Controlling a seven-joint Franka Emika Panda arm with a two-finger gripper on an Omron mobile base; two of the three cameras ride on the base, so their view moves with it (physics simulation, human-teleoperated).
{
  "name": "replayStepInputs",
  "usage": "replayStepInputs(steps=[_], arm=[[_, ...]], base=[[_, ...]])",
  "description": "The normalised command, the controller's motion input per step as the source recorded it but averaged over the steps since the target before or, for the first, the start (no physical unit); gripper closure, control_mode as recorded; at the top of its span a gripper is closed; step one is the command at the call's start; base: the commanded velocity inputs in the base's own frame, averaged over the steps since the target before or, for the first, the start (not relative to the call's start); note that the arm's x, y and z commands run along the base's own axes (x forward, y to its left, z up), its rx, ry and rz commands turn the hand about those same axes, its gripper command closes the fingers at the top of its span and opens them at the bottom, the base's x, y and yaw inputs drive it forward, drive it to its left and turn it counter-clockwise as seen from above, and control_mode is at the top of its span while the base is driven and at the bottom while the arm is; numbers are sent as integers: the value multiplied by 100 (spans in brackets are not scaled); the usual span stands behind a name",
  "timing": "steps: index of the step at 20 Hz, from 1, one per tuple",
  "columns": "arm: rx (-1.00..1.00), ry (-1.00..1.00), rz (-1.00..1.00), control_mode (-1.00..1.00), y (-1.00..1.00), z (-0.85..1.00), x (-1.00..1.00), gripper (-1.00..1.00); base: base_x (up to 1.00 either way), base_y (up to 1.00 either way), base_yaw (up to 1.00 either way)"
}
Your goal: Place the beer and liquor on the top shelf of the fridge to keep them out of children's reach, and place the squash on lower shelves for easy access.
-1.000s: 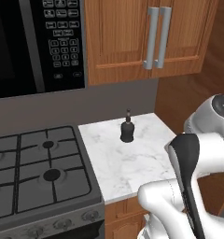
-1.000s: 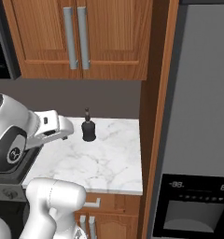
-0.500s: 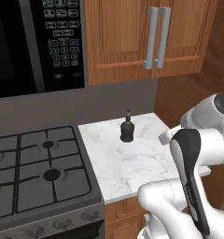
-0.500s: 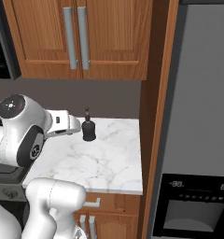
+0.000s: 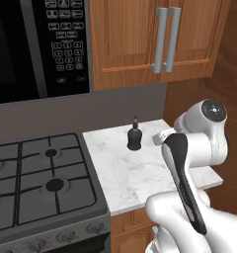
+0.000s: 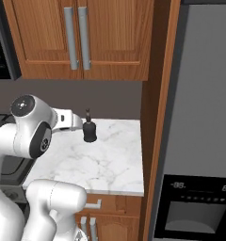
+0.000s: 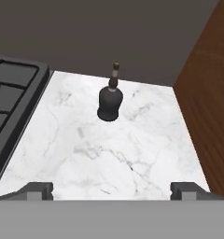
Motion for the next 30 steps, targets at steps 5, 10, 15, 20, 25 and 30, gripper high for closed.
replayStepInputs(steps=[5, 10, 15, 20, 25, 30], arm=[[0, 0, -8, -100, 21, -22, 55, -100], [1, 0, -5, -100, 5, -20, 53, -100], [2, 0, -4, -100, 0, -22, 46, -100], [4, 0, -2, -100, 0, -20, 47, -100], [9, 0, 0, -100, 0, -12, 38, -100], [7, 2, 0, -100, 2, -9, 30, -100]], base=[[0, 0, 0], [0, 0, 0], [0, 0, 0], [0, 0, 0], [0, 0, 0], [0, 0, 0]])
